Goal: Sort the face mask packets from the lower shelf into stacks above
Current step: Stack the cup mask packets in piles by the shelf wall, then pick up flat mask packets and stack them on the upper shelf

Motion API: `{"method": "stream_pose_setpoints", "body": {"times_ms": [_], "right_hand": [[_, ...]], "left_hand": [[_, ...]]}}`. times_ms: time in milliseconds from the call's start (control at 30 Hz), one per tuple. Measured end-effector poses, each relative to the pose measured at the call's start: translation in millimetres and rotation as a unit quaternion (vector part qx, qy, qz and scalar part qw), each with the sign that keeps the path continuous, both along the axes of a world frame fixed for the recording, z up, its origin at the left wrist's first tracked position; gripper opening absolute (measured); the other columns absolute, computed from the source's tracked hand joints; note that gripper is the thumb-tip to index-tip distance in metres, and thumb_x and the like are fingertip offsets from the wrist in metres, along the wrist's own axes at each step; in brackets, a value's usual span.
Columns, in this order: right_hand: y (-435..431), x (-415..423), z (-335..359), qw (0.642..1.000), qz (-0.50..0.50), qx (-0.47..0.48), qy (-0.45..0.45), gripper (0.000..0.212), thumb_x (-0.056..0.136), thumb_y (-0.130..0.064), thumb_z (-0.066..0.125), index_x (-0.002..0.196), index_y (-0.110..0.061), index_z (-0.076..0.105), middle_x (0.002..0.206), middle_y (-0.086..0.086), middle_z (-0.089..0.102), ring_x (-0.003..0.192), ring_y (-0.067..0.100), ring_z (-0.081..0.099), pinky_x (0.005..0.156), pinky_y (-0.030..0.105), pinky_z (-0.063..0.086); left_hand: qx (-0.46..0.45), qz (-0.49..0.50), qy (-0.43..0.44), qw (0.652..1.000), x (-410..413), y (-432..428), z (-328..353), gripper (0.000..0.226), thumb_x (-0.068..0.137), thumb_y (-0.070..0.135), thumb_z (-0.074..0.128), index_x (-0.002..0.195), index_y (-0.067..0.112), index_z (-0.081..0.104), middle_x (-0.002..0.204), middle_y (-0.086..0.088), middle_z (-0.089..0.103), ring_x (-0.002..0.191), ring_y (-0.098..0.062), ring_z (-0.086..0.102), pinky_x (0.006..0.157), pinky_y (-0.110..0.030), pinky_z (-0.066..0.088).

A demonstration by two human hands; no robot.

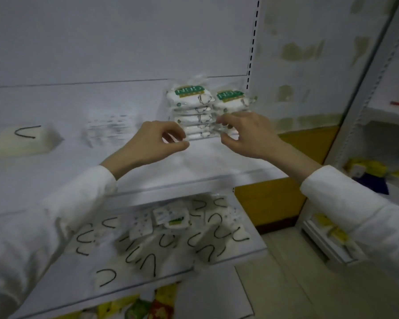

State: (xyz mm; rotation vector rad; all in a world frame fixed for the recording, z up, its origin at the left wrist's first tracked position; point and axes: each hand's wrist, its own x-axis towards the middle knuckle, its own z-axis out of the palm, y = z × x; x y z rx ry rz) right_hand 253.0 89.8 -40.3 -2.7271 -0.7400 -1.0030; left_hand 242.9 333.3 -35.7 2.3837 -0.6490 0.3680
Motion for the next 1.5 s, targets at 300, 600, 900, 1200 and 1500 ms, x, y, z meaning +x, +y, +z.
{"method": "stream_pose_setpoints", "body": {"times_ms": [300,600,900,1200,1500], "right_hand": [[21,-68,-80,0.979,0.181,-0.079,-0.052,0.020,0.083,-0.017,0.056,0.097,-0.011,0.069,0.071,0.001,0.066,0.062,0.020,0.062,0.041,0.026,0.042],[-23,-58,-225,0.981,0.095,-0.048,0.164,0.023,0.080,-0.019,0.050,0.087,-0.014,0.072,0.059,0.002,0.062,0.049,0.020,0.058,0.037,0.022,0.035],[-39,-33,-374,0.901,-0.078,0.060,0.423,0.023,0.090,-0.015,0.054,0.104,-0.015,0.071,0.093,0.010,0.073,0.083,0.030,0.067,0.068,0.034,0.054],[28,-1,-452,0.621,-0.296,0.431,0.584,0.027,0.082,-0.032,0.061,0.070,-0.008,0.066,0.075,0.014,0.070,0.075,0.031,0.068,0.072,0.043,0.059],[57,11,-446,0.489,-0.372,0.571,0.544,0.022,0.078,-0.012,0.064,0.057,-0.008,0.060,0.052,0.002,0.057,0.050,0.016,0.045,0.047,0.023,0.034]], "left_hand": [[-0.009,-0.115,0.135,0.984,-78,2,-89,0.017,0.084,0.015,0.069,0.100,0.018,0.068,0.094,0.008,0.071,0.084,-0.004,0.067,0.069,-0.009,0.049],[-0.041,0.002,0.281,0.959,-62,20,-230,0.018,0.087,0.012,0.065,0.089,0.030,0.066,0.095,0.001,0.070,0.087,-0.011,0.065,0.076,-0.013,0.050],[-0.028,0.074,0.375,0.924,-47,-8,-357,0.022,0.087,0.008,0.061,0.082,0.029,0.064,0.087,0.008,0.066,0.081,-0.002,0.063,0.077,-0.021,0.050],[-0.101,0.215,0.385,0.892,-23,-45,-415,0.008,0.088,0.009,0.060,0.091,0.013,0.066,0.089,-0.002,0.066,0.082,-0.019,0.062,0.071,-0.025,0.047],[-0.132,0.203,0.394,0.887,-14,-36,-441,0.006,0.088,0.010,0.063,0.092,0.012,0.067,0.090,0.002,0.066,0.084,-0.010,0.061,0.068,-0.005,0.042]]}}
